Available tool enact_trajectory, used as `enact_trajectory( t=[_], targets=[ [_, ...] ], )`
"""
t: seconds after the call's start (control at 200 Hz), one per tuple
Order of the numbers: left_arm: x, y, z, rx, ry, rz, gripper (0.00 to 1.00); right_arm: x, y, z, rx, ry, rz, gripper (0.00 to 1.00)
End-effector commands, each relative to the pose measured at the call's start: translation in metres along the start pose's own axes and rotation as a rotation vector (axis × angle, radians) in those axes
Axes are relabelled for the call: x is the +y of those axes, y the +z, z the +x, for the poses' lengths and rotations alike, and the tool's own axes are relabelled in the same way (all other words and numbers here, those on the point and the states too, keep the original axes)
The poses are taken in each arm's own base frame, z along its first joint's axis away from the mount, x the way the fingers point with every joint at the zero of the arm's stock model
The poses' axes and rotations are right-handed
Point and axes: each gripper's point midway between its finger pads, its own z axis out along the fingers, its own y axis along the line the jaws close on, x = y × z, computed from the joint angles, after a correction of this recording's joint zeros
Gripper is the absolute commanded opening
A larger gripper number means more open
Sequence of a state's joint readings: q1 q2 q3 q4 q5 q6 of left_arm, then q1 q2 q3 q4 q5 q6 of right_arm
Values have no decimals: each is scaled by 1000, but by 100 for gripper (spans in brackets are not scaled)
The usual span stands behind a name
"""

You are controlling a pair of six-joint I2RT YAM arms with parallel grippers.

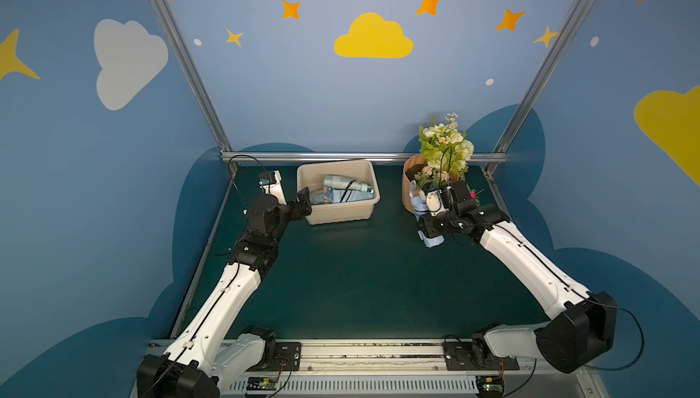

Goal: Put the umbrella into the storage box
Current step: Pick up the umbrella from the center of the board, then place the umbrella in the storage box.

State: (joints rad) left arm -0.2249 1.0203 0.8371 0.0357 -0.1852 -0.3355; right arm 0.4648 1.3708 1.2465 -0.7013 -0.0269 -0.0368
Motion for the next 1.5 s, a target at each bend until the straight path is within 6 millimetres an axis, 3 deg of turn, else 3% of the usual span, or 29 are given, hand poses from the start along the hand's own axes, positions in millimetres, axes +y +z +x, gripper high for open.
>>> enact_trajectory(
  t=[0.0, 0.2, 0.375, 0.561, 0.756, 1.051, 1.191, 1.301, 1.497],
  targets=[
    [10, -8, -3, -15, -48, -41, 94, 24, -7, -55, -155, -236, -79, 40],
    [23, -15, 5, -10, -91, -81, 94, 49, 3, -104, -171, -462, -128, 40],
    [35, -22, 15, 6, -127, -123, 94, 62, 29, -139, -157, -643, -106, 40],
    [41, -28, 34, 55, -221, -127, 94, 69, 58, -173, -160, -821, 22, 42],
    [52, -38, 61, 94, -308, -167, 94, 64, 92, -208, -184, -914, 192, 46],
    [59, -44, 75, 147, -298, -199, 94, 83, 143, -255, -291, -1062, 372, 47],
    [60, -45, 79, 160, -310, -206, 94, 88, 166, -259, -304, -1089, 405, 56],
    [60, -46, 80, 167, -311, -207, 94, 88, 176, -263, -313, -1089, 449, 79],
    [61, -47, 79, 161, -308, -212, 94, 88, 158, -276, -368, -1067, 513, 96]
  ],
)
